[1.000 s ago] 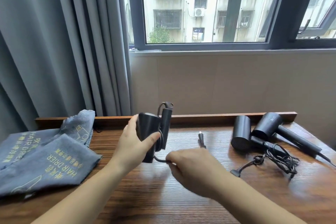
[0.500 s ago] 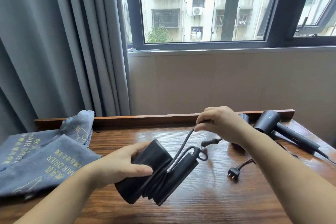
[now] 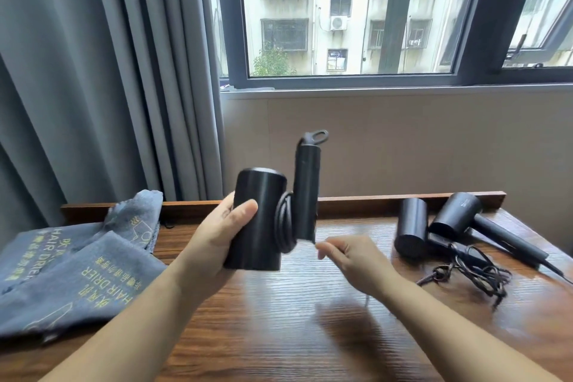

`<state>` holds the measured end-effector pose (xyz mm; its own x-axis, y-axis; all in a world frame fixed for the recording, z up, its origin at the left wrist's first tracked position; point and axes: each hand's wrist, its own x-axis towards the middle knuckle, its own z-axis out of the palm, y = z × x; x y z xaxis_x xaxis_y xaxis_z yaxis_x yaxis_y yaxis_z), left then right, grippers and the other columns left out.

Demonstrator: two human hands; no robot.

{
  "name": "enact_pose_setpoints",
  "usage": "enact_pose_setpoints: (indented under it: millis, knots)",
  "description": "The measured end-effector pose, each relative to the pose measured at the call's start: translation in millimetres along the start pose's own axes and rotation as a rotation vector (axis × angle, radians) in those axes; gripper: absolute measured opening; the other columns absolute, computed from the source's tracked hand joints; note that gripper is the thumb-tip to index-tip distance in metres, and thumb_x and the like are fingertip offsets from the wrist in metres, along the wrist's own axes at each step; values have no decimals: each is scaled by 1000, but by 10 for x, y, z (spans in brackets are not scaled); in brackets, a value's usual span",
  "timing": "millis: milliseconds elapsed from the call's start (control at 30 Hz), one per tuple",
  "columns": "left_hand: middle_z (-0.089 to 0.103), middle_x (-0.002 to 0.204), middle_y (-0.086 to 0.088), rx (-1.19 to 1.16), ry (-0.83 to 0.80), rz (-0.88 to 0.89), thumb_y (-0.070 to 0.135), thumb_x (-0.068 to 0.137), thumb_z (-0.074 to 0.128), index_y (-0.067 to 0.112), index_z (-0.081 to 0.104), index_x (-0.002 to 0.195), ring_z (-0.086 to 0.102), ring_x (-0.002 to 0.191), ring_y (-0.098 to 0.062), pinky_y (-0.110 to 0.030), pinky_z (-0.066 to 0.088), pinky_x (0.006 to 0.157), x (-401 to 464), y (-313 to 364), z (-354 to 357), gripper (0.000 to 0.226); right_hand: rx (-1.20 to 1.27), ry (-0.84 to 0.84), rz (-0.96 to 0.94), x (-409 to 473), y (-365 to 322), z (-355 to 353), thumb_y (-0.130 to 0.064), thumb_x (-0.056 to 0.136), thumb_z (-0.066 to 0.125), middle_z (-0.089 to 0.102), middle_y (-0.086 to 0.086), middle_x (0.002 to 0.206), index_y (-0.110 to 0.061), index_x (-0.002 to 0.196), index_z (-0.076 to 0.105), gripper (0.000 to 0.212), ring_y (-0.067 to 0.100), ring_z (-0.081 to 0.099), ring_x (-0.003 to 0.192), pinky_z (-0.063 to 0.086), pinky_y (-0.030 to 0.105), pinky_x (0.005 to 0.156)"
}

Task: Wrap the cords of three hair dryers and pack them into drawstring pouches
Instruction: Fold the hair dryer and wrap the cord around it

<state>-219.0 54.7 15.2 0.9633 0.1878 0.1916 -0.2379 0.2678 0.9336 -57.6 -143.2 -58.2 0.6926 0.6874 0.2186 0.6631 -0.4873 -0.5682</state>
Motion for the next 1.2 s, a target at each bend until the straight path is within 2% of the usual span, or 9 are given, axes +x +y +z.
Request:
enact_pose_setpoints:
  millis: [100, 200, 333, 467, 600, 700, 967, 1067, 1200]
  knots:
    - [68, 120, -19, 10, 247, 29, 36, 90, 68, 9, 56, 129, 68, 107, -36, -48, 57, 83, 114, -67, 26, 48, -25, -59, -63, -141, -152, 160, -48, 100, 46, 62, -12, 65, -26, 93, 69, 32, 5, 56, 70, 46, 33, 73]
    - [72, 112, -12, 88, 465, 52, 42, 77, 75, 15, 59, 123, 70, 104, -33, -50, 58, 83, 210, -197, -14, 55, -106, -104, -161, -281, -373, 292, -47, 102, 41, 69, -3, 85, -26, 105, 60, 28, 16, 60, 81, 47, 37, 74]
    - [68, 108, 8, 652, 556, 135, 39, 78, 81, 31, 54, 120, 65, 98, -7, -22, 50, 81, 196, -350, -98, 51, -264, -118, -213, -293, -560, 265, -44, 100, 35, 69, -2, 91, -23, 104, 56, 30, 25, 60, 87, 50, 41, 73]
    - [54, 123, 14, 1077, 383, 66, 44, 77, 80, 38, 40, 140, 53, 109, -6, -24, 40, 89, 143, -362, -244, 75, -391, -191, -283, -182, -666, -87, -38, 100, 40, 70, 0, 100, -24, 106, 62, 28, 27, 59, 94, 51, 40, 78]
    - [56, 118, 18, 1207, 120, 4, 58, 69, 76, 57, 36, 129, 55, 107, -2, -28, 47, 93, 59, -279, -277, 72, -449, -209, -315, -124, -707, -404, -40, 93, 52, 70, -5, 97, -29, 102, 66, 20, 19, 59, 93, 46, 31, 75]
    - [54, 121, 21, 1287, -19, -79, 65, 66, 72, 53, 35, 135, 54, 110, -1, -31, 48, 97, 0, -231, -245, 80, -476, -240, -330, -81, -709, -552, -36, 90, 56, 69, -7, 94, -28, 100, 67, 17, 13, 58, 88, 48, 29, 73]
    - [71, 104, 9, 990, -309, -315, 30, 81, 79, 43, 56, 123, 72, 92, -11, -35, 59, 84, -128, 20, -174, 50, -374, -324, -417, 25, -583, -664, -30, 95, 59, 68, -16, 98, -31, 102, 69, 12, 5, 53, 92, 44, 24, 85]
    - [70, 113, 1, 909, -368, -330, 26, 84, 77, 40, 57, 126, 70, 102, -18, -42, 57, 91, -170, 121, -226, 49, -288, -355, -399, 31, -489, -673, -24, 96, 60, 64, -21, 98, -32, 104, 70, 15, 4, 50, 101, 41, 23, 92]
    - [66, 125, -5, 718, -429, -340, 28, 80, 75, 38, 56, 132, 65, 115, -25, -41, 53, 97, -223, 203, -306, 56, -72, -412, -321, 32, -413, -643, -16, 94, 65, 62, -20, 93, -27, 102, 74, 16, 1, 58, 93, 44, 18, 85]
